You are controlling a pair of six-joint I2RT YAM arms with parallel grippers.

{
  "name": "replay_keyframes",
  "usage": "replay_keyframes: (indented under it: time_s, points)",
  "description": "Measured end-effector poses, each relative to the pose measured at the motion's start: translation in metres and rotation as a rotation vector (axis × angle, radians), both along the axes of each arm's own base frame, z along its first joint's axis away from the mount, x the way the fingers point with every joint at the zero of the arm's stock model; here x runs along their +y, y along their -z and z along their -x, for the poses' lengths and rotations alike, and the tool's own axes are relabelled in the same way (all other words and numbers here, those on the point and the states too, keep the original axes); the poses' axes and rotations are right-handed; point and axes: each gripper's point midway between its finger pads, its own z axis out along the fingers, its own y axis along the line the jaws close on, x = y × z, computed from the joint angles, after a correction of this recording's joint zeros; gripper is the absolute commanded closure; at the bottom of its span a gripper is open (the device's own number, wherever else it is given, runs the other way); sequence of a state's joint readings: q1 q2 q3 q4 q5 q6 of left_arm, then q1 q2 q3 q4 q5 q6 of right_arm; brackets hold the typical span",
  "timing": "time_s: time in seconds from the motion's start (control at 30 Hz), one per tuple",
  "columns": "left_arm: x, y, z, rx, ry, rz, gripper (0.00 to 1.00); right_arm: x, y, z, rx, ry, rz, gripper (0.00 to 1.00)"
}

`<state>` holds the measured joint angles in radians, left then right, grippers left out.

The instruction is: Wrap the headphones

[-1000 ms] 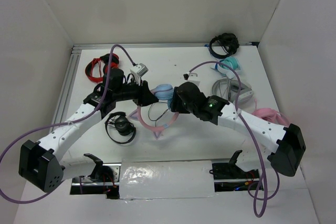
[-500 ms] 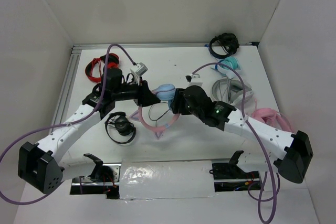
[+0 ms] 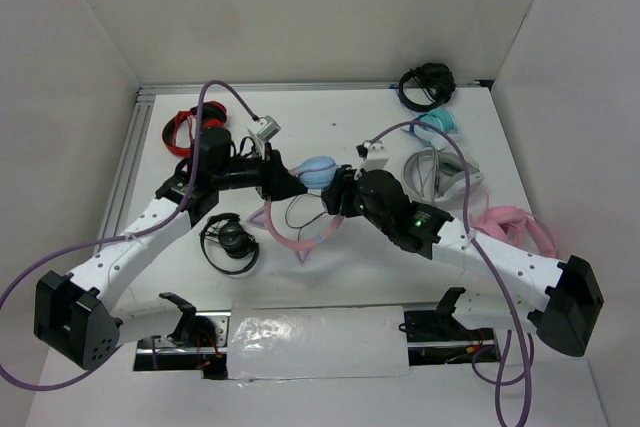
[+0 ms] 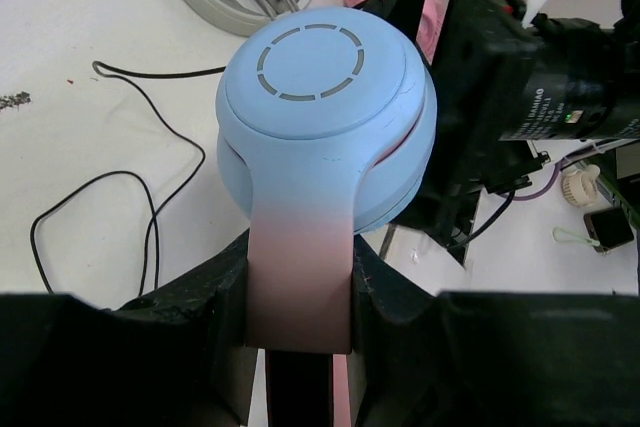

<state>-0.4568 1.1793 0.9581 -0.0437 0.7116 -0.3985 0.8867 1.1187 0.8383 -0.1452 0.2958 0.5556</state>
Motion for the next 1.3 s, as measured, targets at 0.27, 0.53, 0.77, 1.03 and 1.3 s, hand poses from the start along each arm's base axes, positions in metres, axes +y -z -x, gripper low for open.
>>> replay_keyframes:
  time_s: [0.27, 0.53, 0.77, 1.03, 1.3]
  points:
    - [-0.002, -0.007, 0.001, -0.006, 0.011, 0.003, 0.01, -0.012, 0.001, -0.006, -0.019, 0.078, -0.003, 1.00]
    - [-0.008, -0.025, -0.011, -0.049, -0.002, -0.008, 0.01, -0.036, -0.012, -0.017, 0.062, 0.235, 0.053, 1.00]
    - [0.016, -0.043, -0.029, -0.128, -0.167, -0.021, 0.01, -0.110, 0.018, -0.040, 0.209, 0.432, 0.044, 1.00]
    - [0.042, -0.074, -0.015, -0.290, -0.245, 0.038, 0.01, -0.128, 0.017, -0.039, 0.268, 0.442, -0.004, 1.00]
    - [0.043, 0.019, -0.028, -0.130, -0.269, -0.082, 0.01, -0.111, -0.076, -0.052, 0.155, 0.351, -0.151, 1.00]
